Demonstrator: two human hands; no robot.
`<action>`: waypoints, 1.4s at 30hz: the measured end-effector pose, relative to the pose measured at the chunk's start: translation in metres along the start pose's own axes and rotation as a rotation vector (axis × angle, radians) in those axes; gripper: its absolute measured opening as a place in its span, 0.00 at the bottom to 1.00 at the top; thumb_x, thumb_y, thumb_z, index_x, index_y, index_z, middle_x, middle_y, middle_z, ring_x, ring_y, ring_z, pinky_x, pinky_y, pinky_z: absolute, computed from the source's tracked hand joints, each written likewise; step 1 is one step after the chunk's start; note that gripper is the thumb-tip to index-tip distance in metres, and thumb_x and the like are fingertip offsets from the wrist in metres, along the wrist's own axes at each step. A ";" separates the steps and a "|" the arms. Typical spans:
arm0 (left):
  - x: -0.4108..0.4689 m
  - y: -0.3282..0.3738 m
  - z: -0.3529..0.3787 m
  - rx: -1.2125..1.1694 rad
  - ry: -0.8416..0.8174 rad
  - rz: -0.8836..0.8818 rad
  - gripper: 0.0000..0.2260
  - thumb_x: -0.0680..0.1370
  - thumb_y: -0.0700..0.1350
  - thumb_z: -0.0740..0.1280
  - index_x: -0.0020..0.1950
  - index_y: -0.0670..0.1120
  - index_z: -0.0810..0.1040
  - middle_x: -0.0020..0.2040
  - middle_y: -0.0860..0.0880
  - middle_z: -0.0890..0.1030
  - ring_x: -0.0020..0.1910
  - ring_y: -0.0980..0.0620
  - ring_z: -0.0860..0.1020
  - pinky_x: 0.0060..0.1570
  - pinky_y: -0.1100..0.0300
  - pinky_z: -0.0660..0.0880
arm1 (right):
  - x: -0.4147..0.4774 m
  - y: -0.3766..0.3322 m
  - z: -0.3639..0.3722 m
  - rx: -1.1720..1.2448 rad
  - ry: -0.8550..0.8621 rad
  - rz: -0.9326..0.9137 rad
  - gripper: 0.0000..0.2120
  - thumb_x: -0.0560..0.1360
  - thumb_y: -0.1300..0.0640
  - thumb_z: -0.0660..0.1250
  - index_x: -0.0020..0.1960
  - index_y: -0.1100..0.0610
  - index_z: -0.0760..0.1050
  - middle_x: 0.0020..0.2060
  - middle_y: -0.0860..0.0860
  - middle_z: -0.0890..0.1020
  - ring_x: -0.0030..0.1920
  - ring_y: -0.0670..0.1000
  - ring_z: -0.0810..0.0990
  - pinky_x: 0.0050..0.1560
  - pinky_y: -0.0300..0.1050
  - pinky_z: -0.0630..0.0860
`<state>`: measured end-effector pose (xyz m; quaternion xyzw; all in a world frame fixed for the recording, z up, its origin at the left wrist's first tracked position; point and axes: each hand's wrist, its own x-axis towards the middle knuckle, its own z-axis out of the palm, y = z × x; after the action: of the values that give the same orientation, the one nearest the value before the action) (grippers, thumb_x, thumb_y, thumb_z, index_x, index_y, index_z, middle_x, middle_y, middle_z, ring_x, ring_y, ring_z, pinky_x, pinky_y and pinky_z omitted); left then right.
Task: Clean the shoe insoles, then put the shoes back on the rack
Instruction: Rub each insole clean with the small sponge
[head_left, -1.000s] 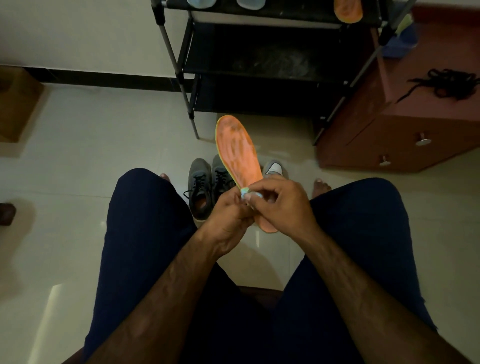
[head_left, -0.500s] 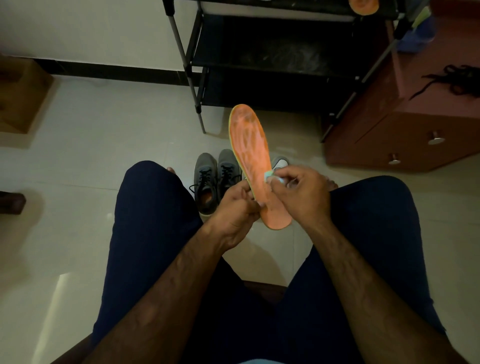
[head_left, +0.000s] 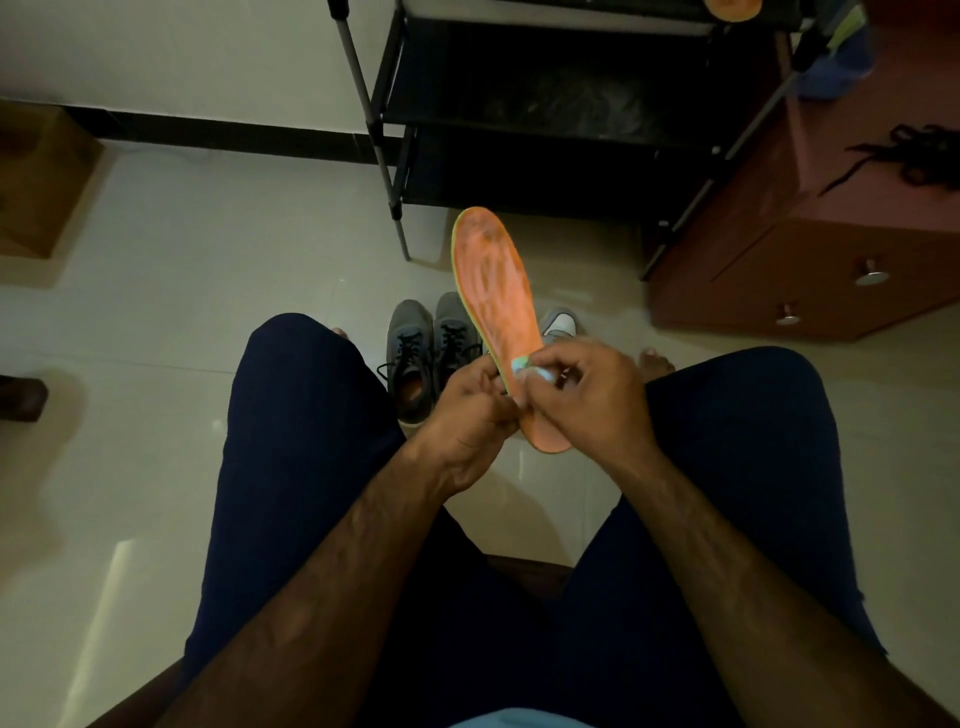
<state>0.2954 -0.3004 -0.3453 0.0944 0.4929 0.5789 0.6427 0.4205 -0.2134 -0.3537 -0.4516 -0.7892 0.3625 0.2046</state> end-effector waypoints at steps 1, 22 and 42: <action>0.000 0.000 0.000 0.001 0.008 0.004 0.22 0.76 0.21 0.60 0.68 0.34 0.75 0.59 0.35 0.82 0.59 0.40 0.81 0.61 0.47 0.78 | -0.004 -0.002 0.002 -0.005 -0.037 -0.027 0.06 0.70 0.48 0.75 0.47 0.47 0.86 0.42 0.43 0.83 0.42 0.44 0.81 0.44 0.49 0.80; 0.000 0.001 0.004 0.065 0.012 -0.005 0.24 0.74 0.23 0.63 0.70 0.34 0.74 0.65 0.32 0.79 0.61 0.39 0.80 0.66 0.42 0.75 | 0.002 -0.002 -0.009 -0.066 0.017 0.044 0.07 0.71 0.49 0.74 0.47 0.48 0.87 0.41 0.44 0.85 0.41 0.45 0.82 0.43 0.49 0.81; 0.002 -0.003 0.002 0.123 0.025 -0.010 0.26 0.75 0.20 0.57 0.69 0.35 0.75 0.64 0.33 0.80 0.62 0.38 0.80 0.66 0.40 0.74 | 0.007 -0.001 -0.010 -0.089 0.040 0.128 0.08 0.72 0.46 0.74 0.49 0.47 0.86 0.39 0.41 0.84 0.39 0.43 0.81 0.42 0.48 0.82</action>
<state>0.2988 -0.2986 -0.3471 0.1242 0.5360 0.5453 0.6324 0.4224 -0.2041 -0.3465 -0.5168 -0.7698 0.3303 0.1768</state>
